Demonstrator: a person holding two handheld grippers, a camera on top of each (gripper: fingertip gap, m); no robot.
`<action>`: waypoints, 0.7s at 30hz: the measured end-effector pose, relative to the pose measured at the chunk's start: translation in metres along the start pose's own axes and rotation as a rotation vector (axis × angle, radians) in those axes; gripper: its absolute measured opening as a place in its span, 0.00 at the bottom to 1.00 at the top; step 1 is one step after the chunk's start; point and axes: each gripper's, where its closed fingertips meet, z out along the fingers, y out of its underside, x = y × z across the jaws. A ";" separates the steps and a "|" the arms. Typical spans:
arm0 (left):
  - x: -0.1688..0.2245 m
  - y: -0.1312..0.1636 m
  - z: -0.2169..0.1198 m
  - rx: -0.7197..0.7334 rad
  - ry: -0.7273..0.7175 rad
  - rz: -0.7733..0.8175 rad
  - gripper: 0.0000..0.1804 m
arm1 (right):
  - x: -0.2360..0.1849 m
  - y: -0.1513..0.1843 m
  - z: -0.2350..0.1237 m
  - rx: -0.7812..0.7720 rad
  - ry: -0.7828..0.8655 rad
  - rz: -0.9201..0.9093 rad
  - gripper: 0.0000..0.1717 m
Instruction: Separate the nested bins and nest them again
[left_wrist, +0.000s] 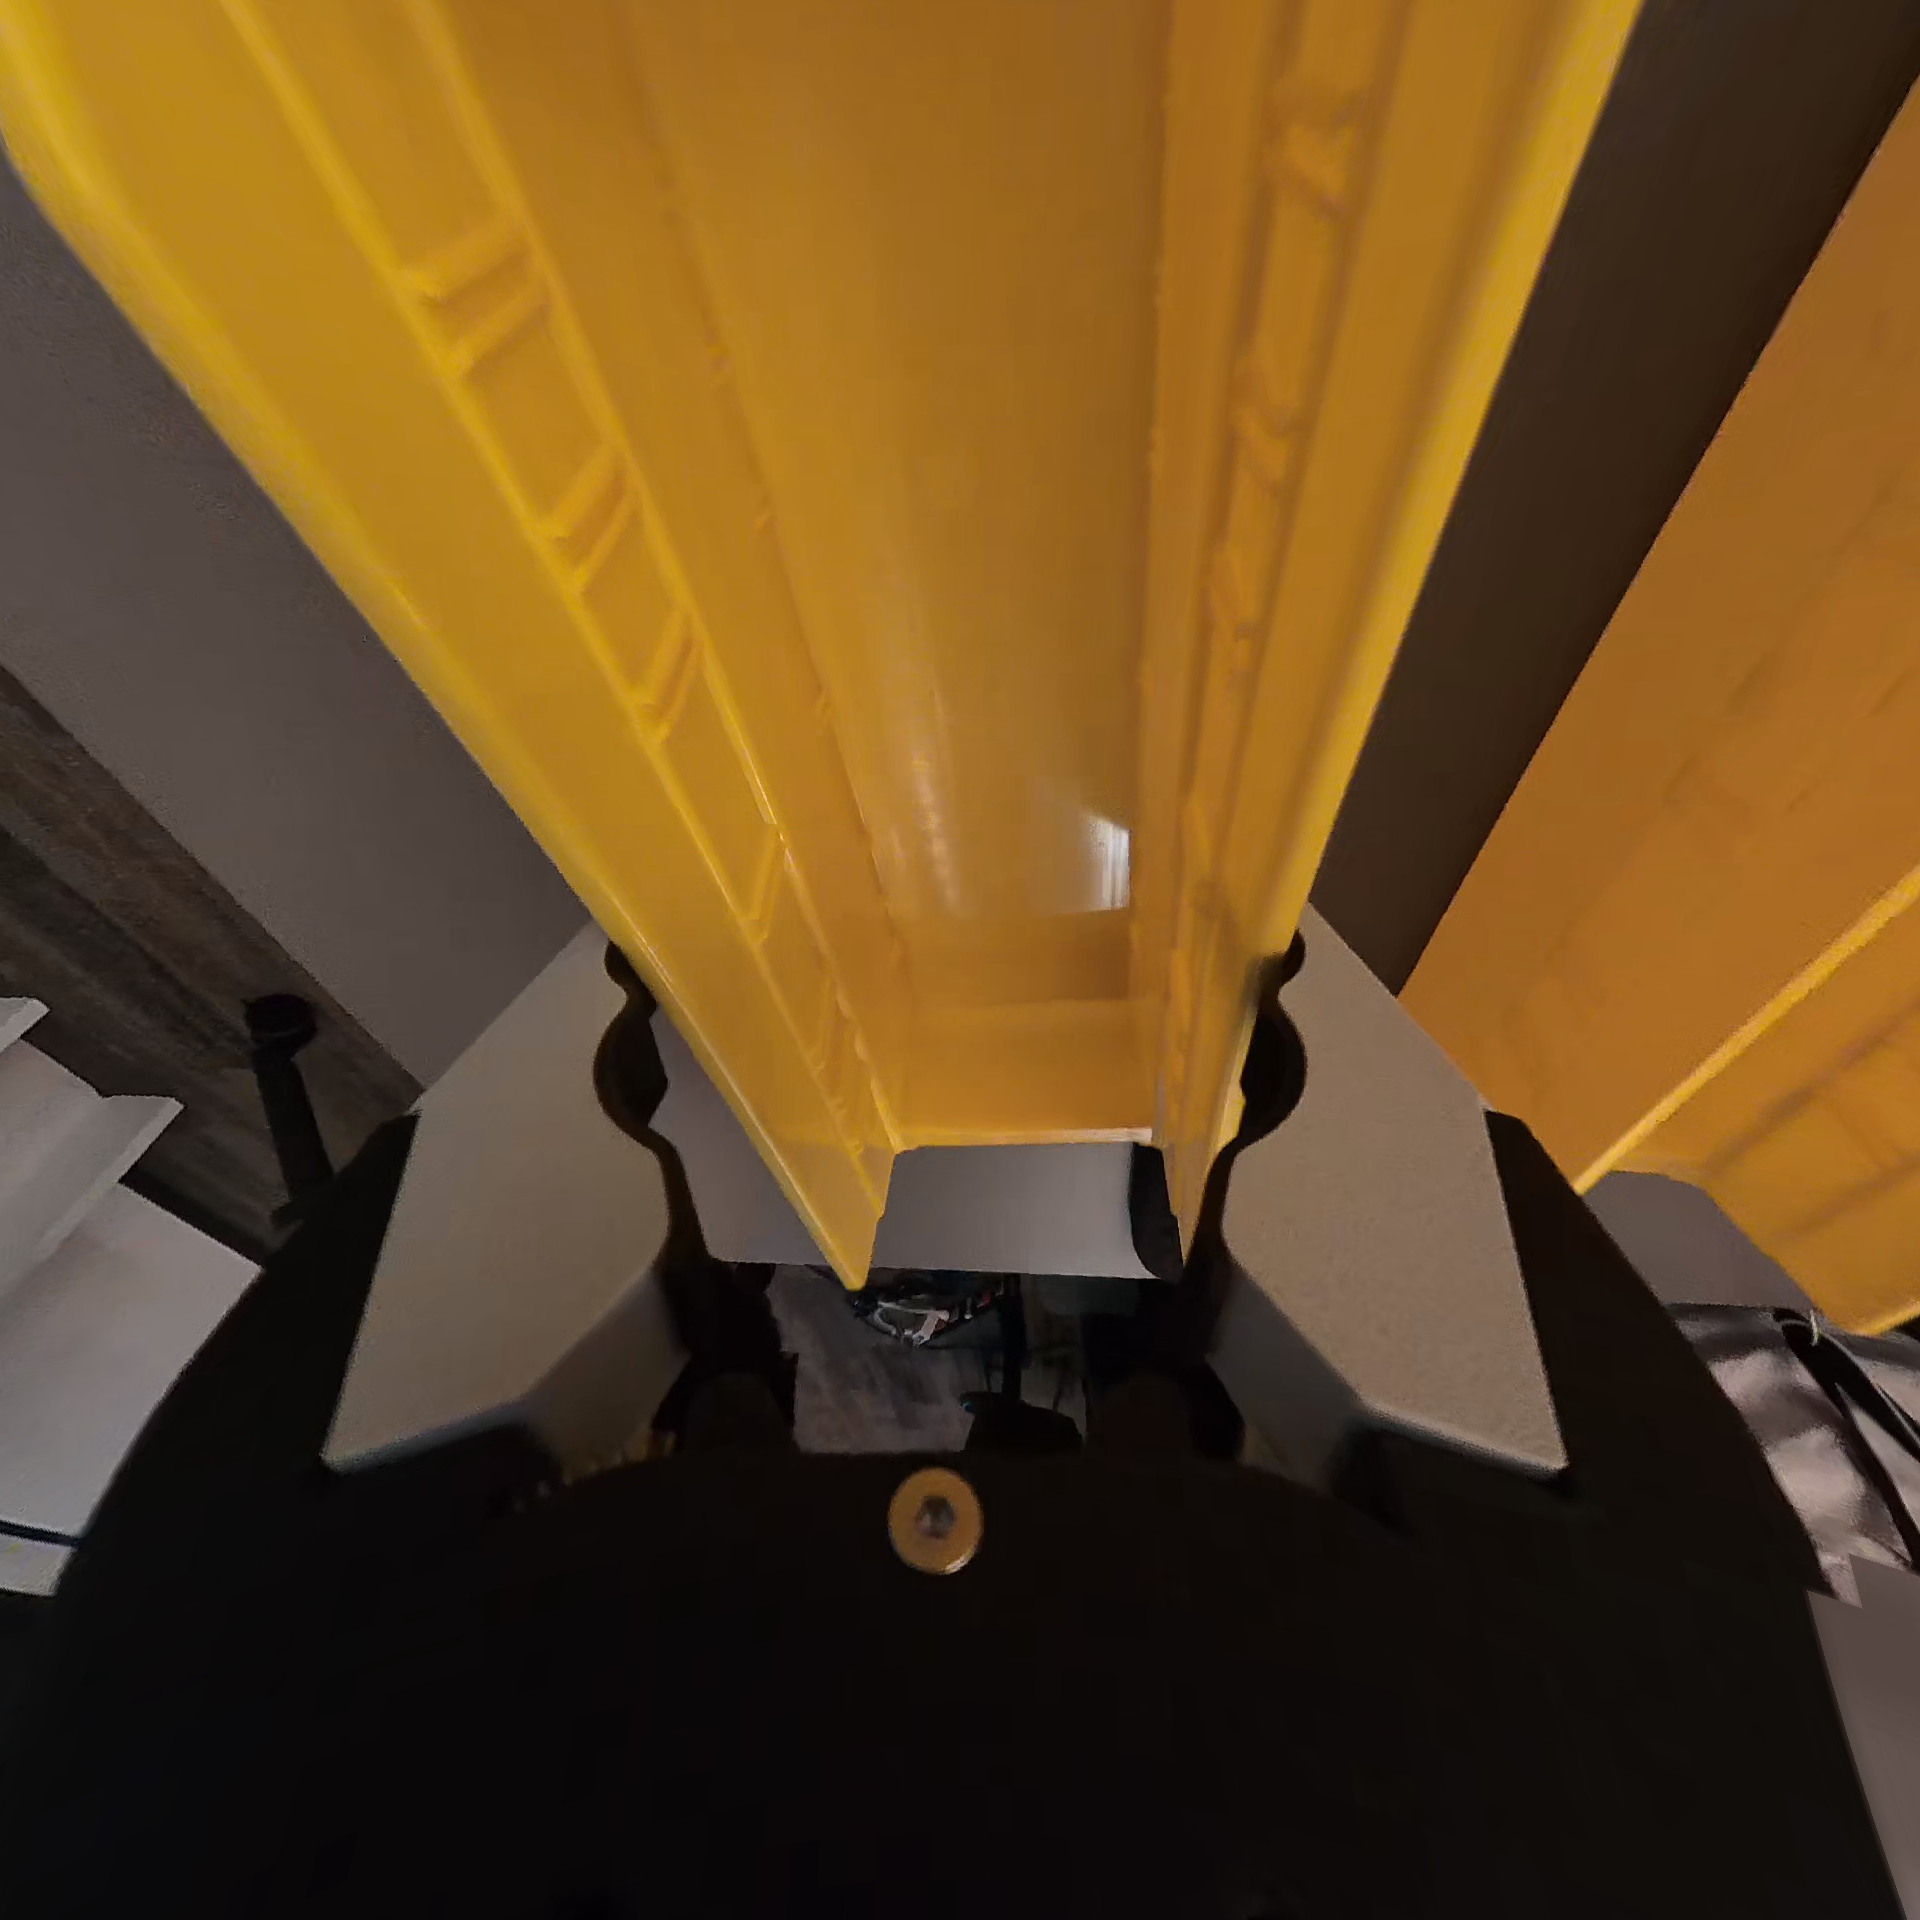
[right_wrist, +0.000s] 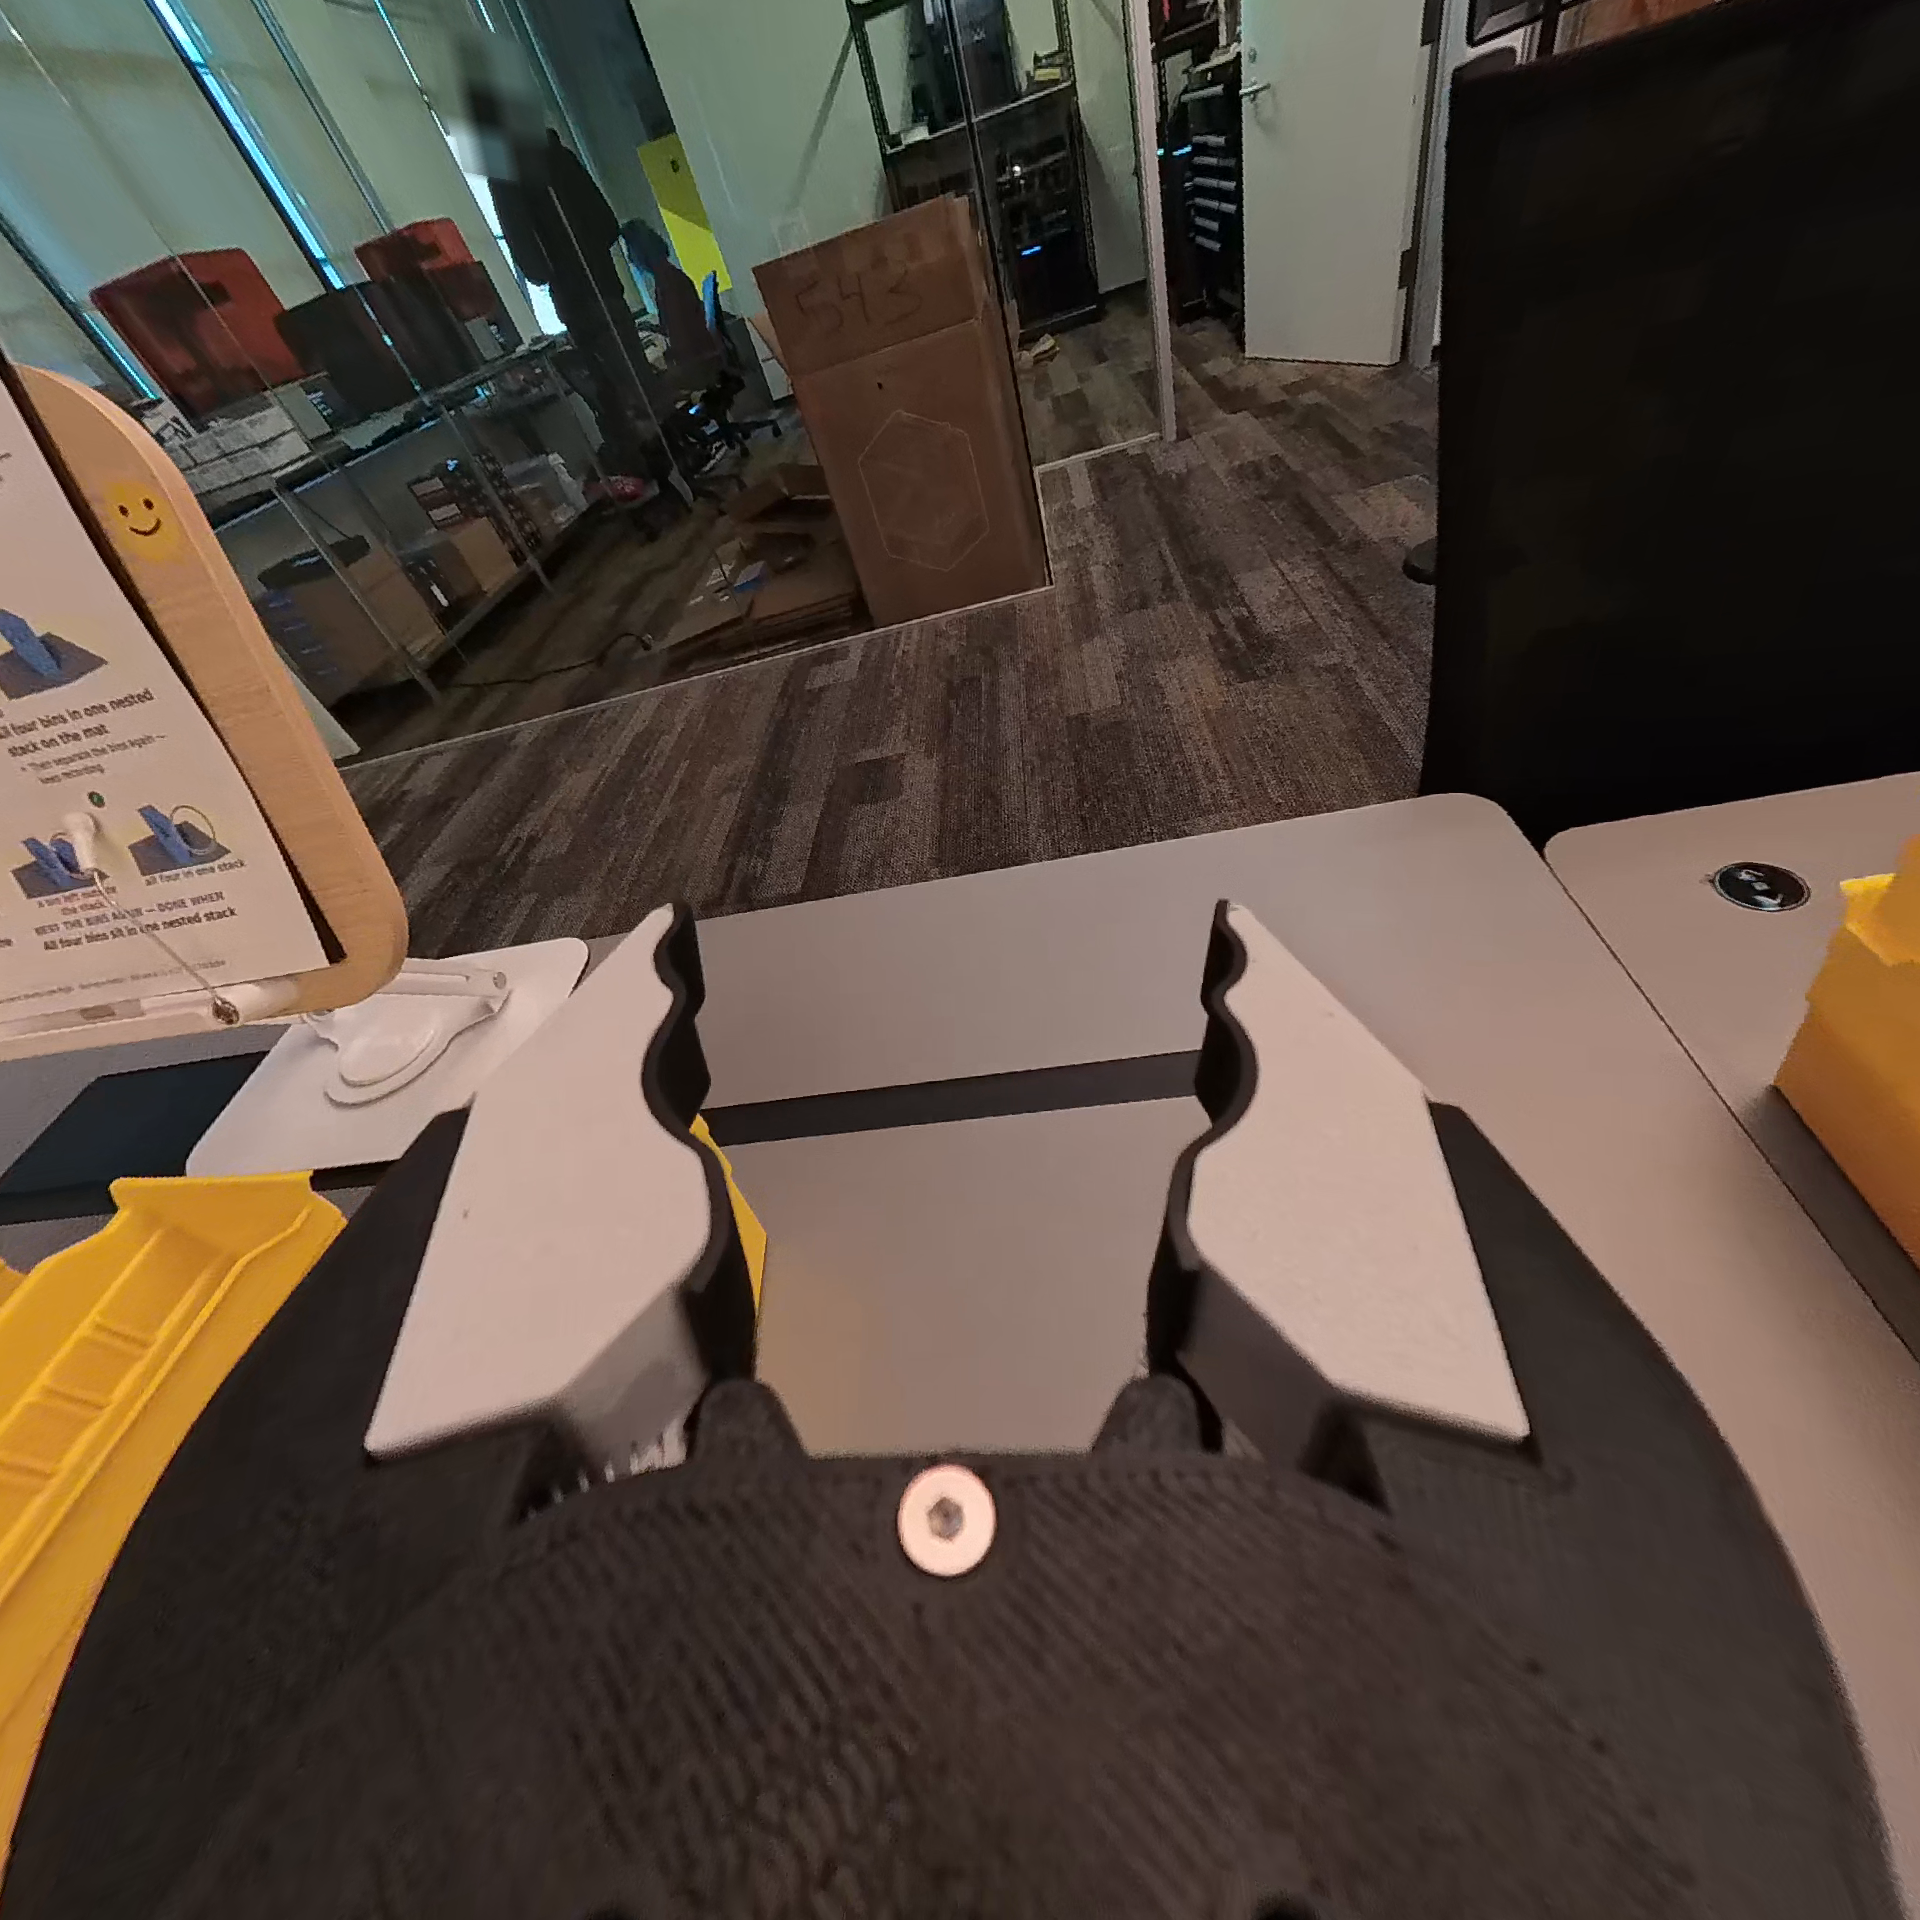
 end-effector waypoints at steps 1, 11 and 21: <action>0.000 -0.002 0.003 -0.006 0.001 0.003 0.64 | -0.001 0.000 0.001 -0.002 -0.001 -0.001 0.56; -0.002 -0.017 0.011 0.035 0.063 -0.012 0.72 | -0.017 0.020 0.007 -0.132 -0.065 -0.018 0.56; -0.006 -0.036 -0.044 0.417 0.141 -0.021 0.67 | -0.095 0.155 -0.049 -0.963 -0.347 -0.286 0.41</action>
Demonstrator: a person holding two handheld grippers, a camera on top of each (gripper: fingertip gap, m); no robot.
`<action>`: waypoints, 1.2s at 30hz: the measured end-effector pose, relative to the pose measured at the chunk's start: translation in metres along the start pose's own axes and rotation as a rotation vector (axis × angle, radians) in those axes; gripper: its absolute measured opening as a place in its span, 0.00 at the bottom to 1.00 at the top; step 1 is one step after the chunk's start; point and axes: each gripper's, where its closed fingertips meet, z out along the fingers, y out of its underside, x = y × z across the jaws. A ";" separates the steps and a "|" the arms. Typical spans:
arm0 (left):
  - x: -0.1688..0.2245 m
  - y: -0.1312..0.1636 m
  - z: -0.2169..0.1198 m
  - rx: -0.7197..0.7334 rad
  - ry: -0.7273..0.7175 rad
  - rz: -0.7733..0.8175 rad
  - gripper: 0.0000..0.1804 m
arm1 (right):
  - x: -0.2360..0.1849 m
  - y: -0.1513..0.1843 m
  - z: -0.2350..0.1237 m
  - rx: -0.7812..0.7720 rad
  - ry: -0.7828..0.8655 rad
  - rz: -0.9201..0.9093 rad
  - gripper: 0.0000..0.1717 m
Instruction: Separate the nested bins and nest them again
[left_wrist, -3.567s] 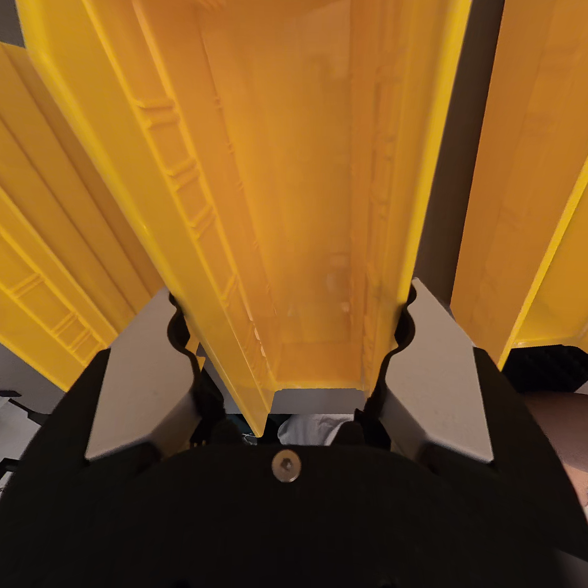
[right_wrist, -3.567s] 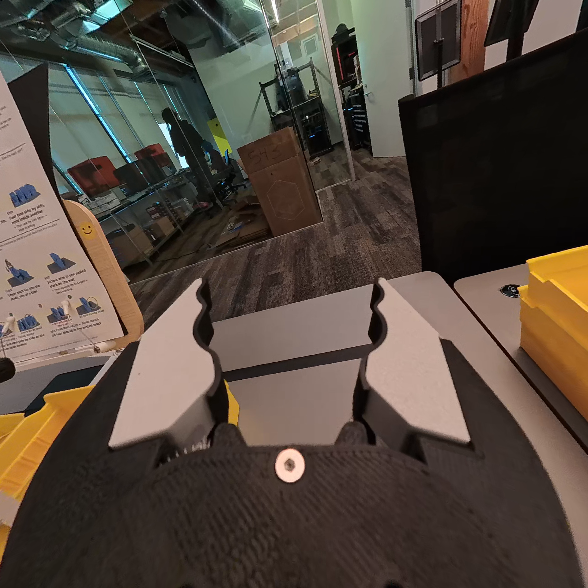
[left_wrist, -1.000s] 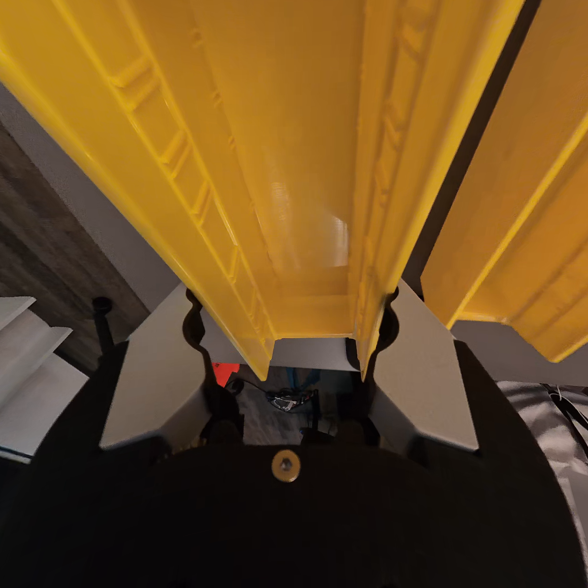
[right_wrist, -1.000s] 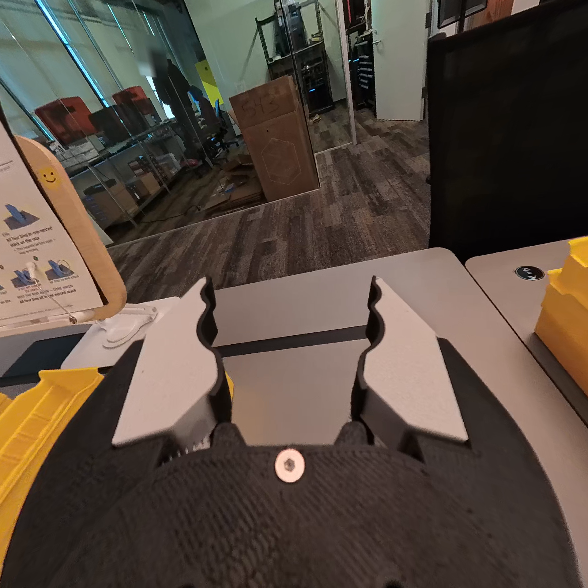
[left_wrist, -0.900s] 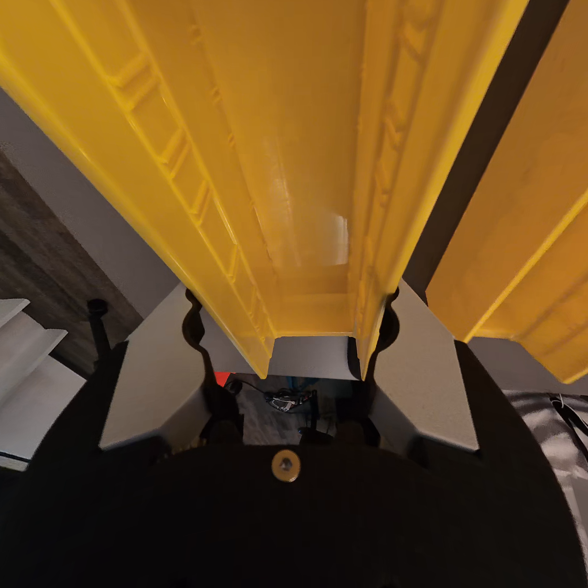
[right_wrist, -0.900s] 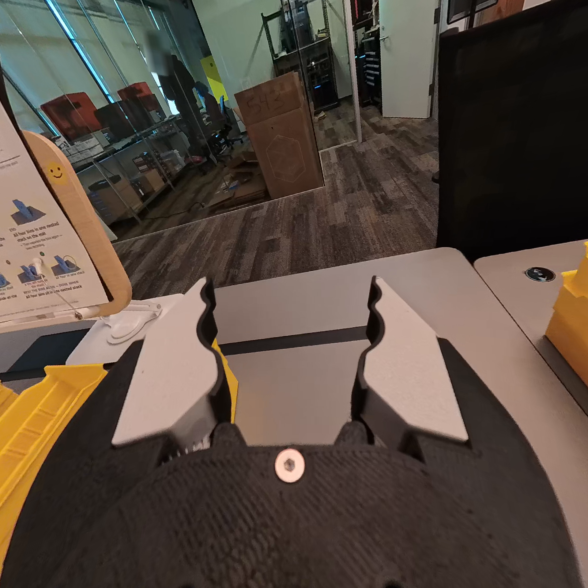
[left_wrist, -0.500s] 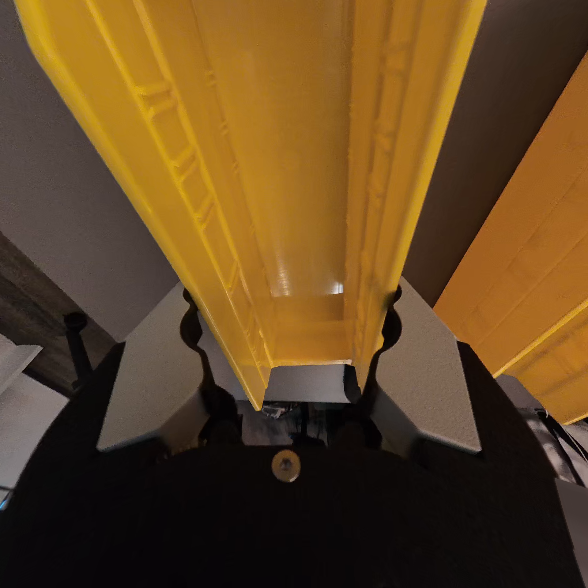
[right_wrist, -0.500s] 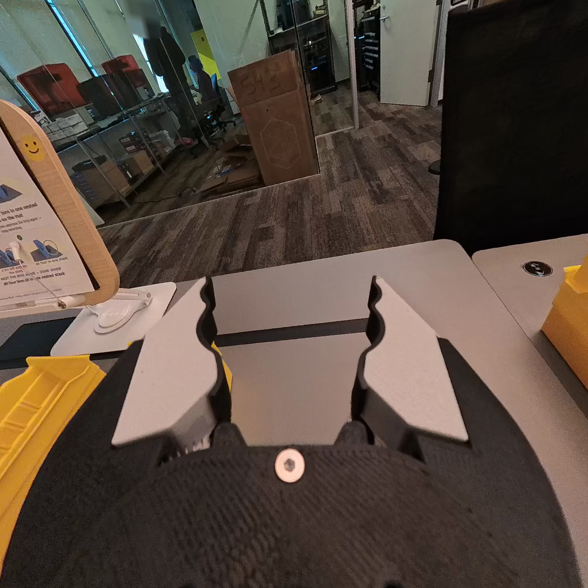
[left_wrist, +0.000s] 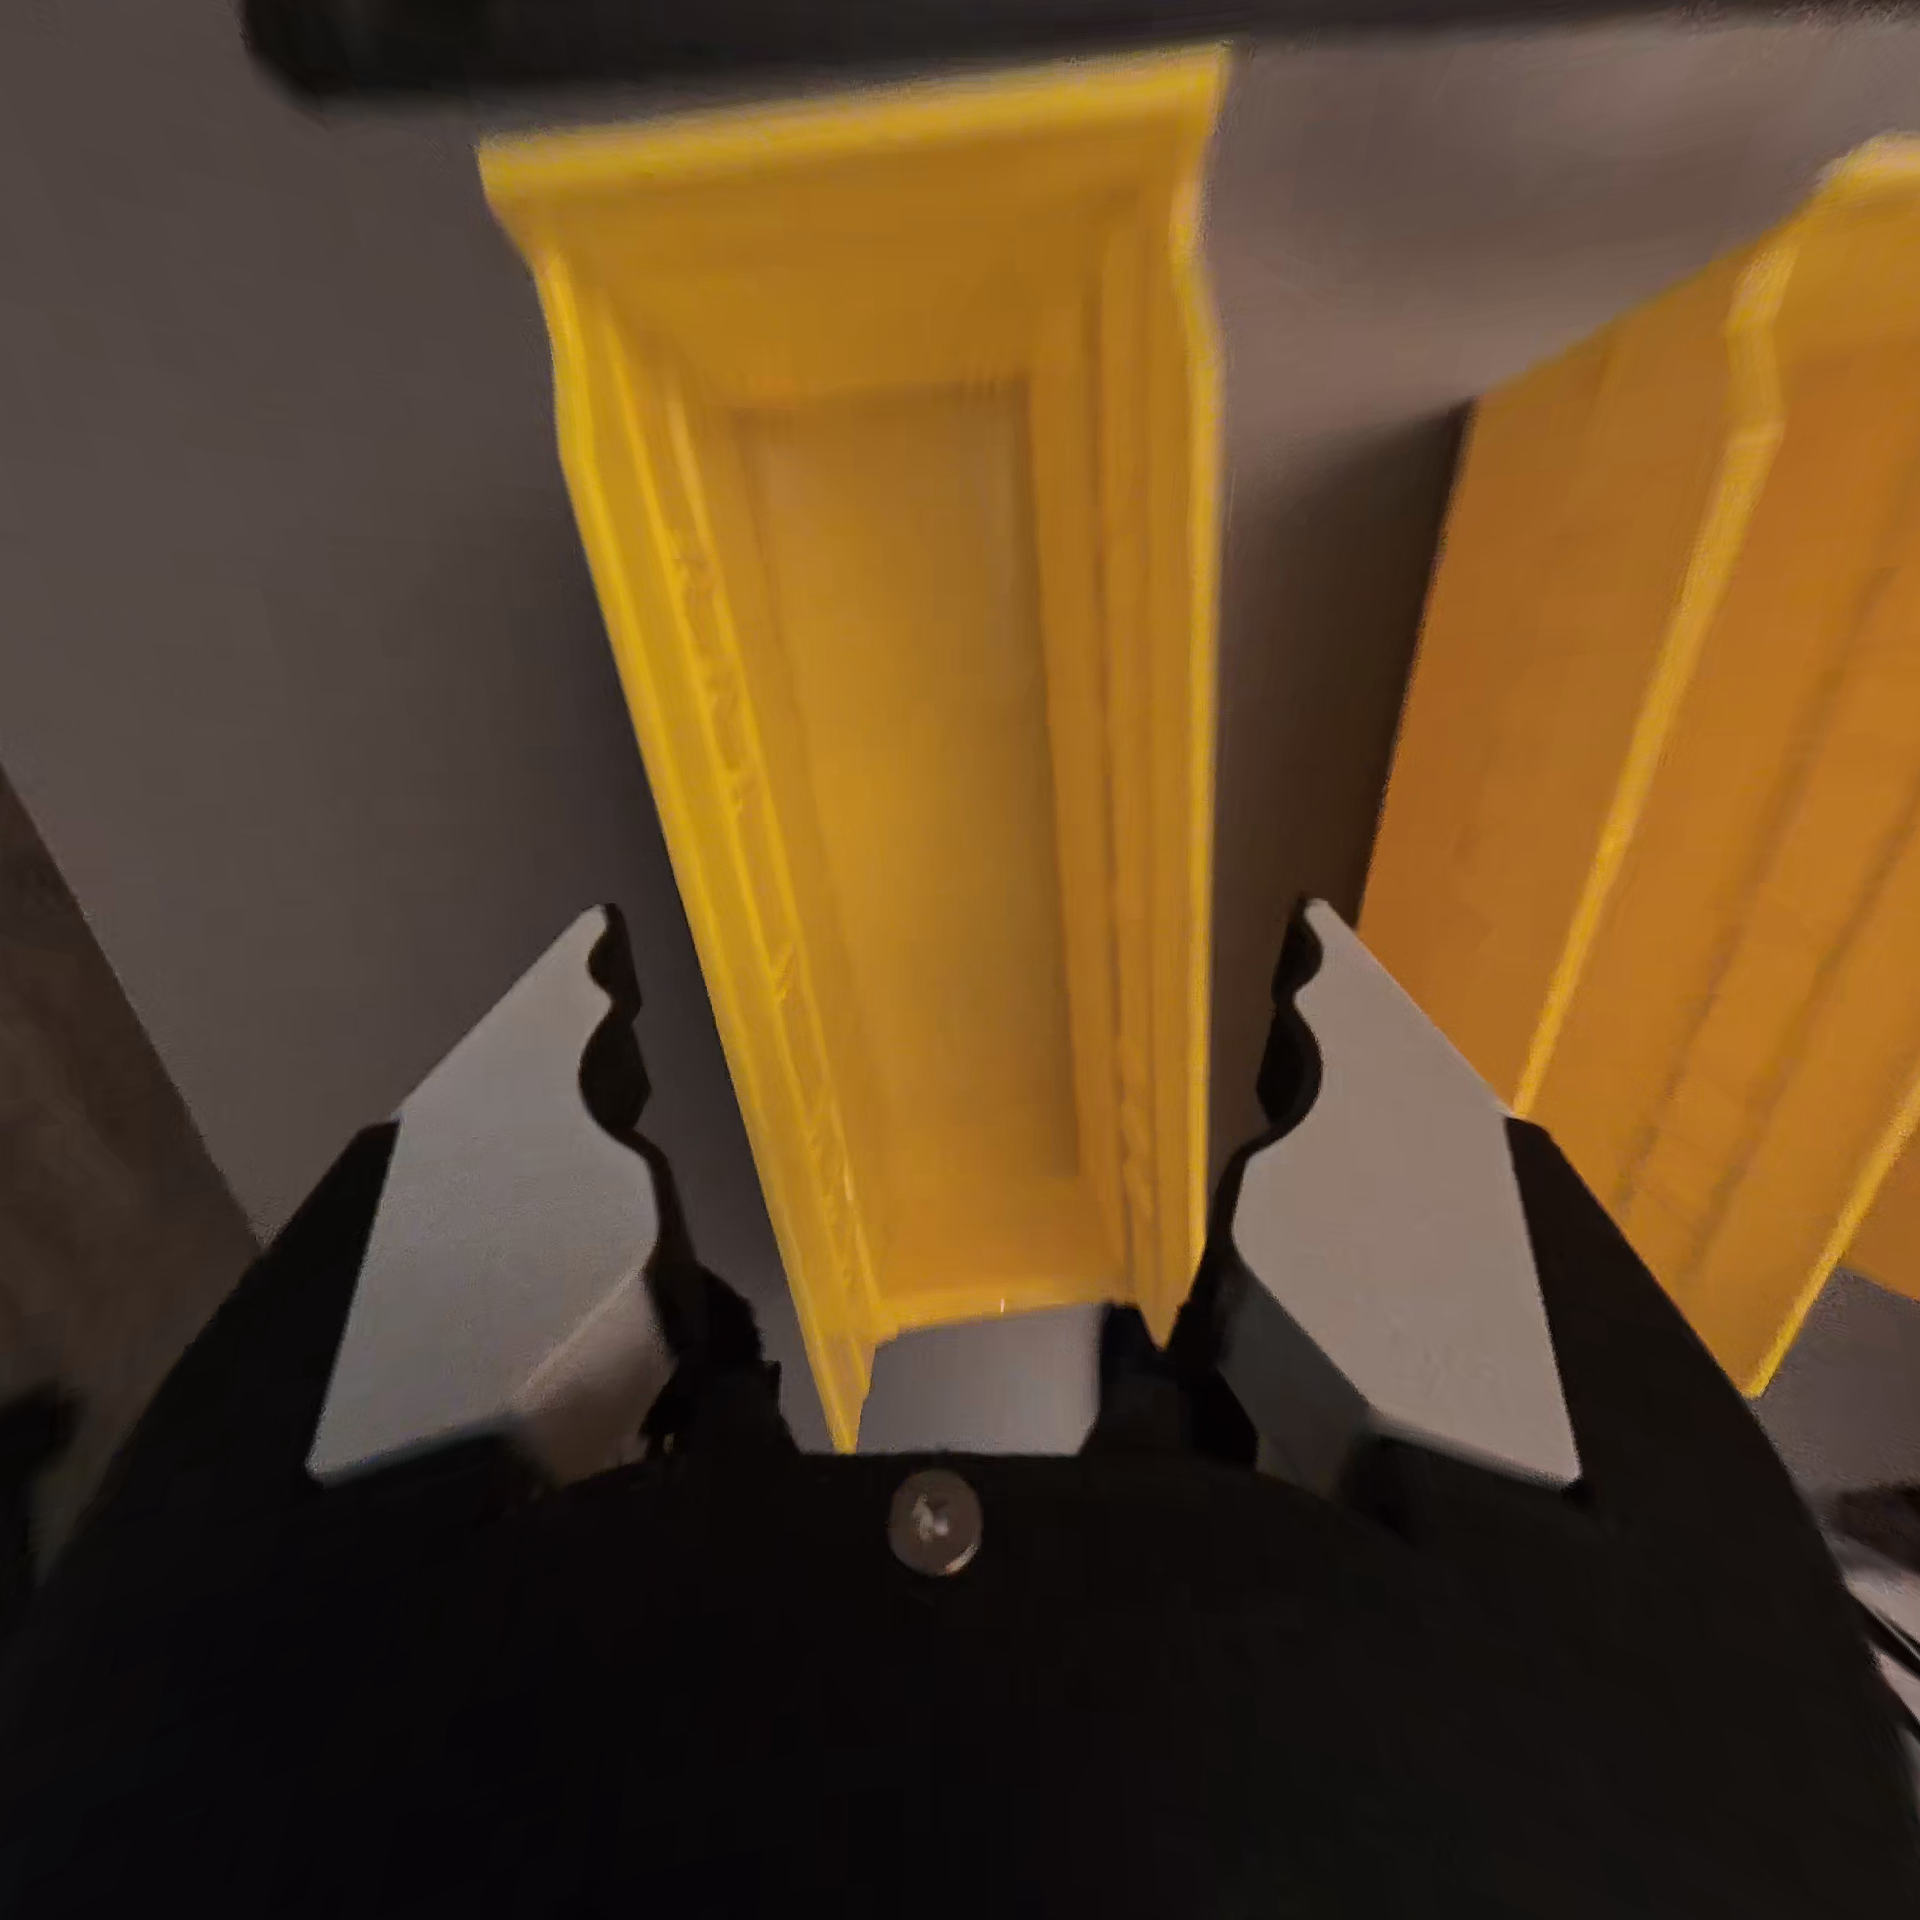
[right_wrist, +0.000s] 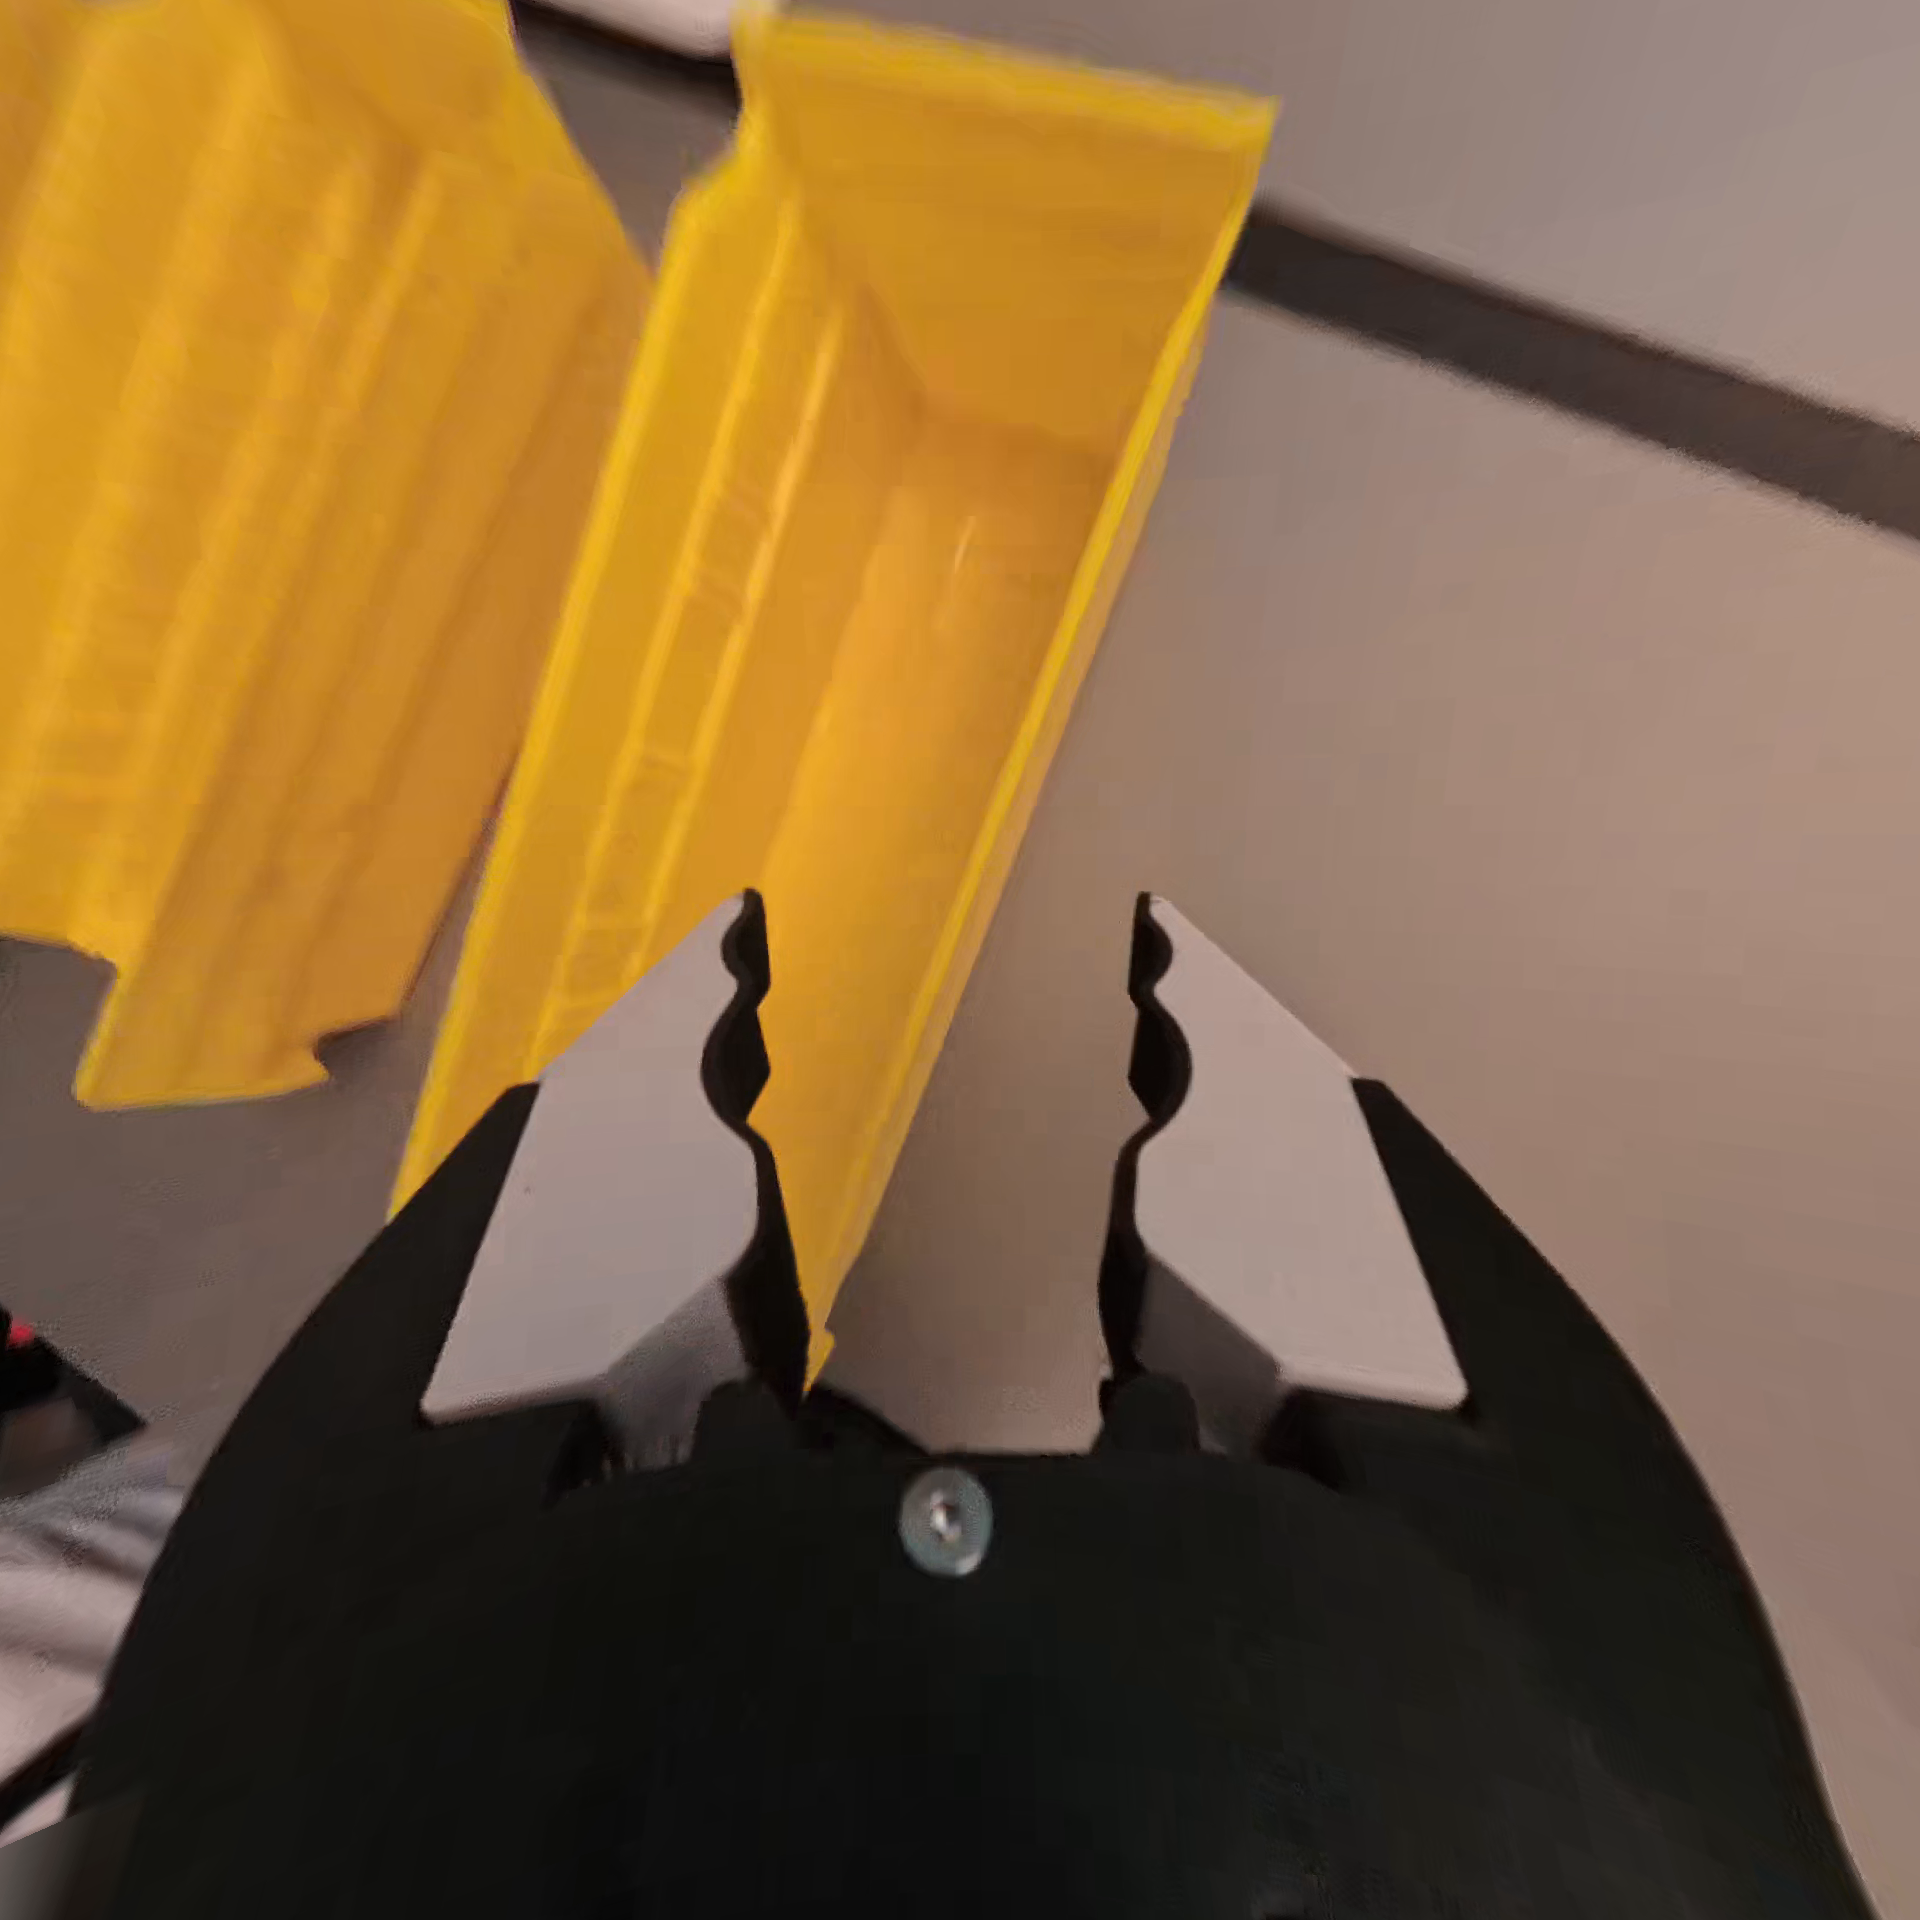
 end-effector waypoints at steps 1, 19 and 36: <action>0.007 -0.011 -0.011 0.107 0.019 0.024 0.64 | -0.003 0.008 0.006 -0.052 -0.005 -0.006 0.41; 0.215 0.018 -0.292 1.609 1.198 0.254 0.23 | -0.019 0.068 0.019 -0.352 0.037 0.411 0.03; 0.174 0.044 -0.298 1.622 0.984 0.324 0.15 | -0.031 0.066 0.025 -0.318 0.121 0.529 0.04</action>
